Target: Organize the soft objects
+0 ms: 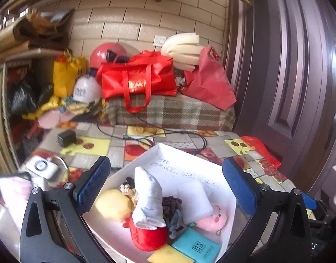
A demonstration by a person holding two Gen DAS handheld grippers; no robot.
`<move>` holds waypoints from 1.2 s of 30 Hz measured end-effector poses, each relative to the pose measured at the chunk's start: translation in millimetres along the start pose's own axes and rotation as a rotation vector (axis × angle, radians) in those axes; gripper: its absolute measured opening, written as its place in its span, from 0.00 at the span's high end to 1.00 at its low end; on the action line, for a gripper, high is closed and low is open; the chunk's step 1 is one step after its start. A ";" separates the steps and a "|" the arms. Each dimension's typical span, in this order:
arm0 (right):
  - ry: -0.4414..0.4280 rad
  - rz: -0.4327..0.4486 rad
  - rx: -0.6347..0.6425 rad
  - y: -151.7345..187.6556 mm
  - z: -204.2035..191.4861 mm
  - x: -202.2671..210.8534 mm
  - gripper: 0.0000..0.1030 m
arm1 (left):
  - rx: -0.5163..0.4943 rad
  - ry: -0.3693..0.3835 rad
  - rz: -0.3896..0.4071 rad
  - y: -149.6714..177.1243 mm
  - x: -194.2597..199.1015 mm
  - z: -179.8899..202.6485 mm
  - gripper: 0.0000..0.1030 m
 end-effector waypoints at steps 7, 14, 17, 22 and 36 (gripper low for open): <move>0.068 0.054 0.008 -4.5 18.7 32.4 0.00 | 0.021 -0.102 -0.048 13.8 41.0 13.1 0.00; 0.089 0.147 0.014 -9.8 44.6 69.2 0.00 | -0.037 -0.276 -0.121 43.1 75.5 12.3 0.00; 0.062 0.158 -0.013 -11.2 53.1 81.3 0.00 | -0.080 -0.318 -0.114 52.1 88.4 17.0 0.00; 0.020 0.180 -0.014 -10.4 52.1 104.4 0.00 | -0.091 -0.229 -0.158 64.9 100.1 32.2 0.00; 0.038 0.232 0.005 -2.4 51.6 133.2 0.00 | -0.088 -0.230 -0.154 70.6 125.4 44.7 0.00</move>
Point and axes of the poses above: each gripper's, at about its wrist camera, not at the fingertips, and x roughly against the way its jaws point, z to its right, y to its underside, the point moved 10 cm from there along -x, roughly the way its jaws point, and after that the axes turned 1 degree about -x, right-handed, at the moved point
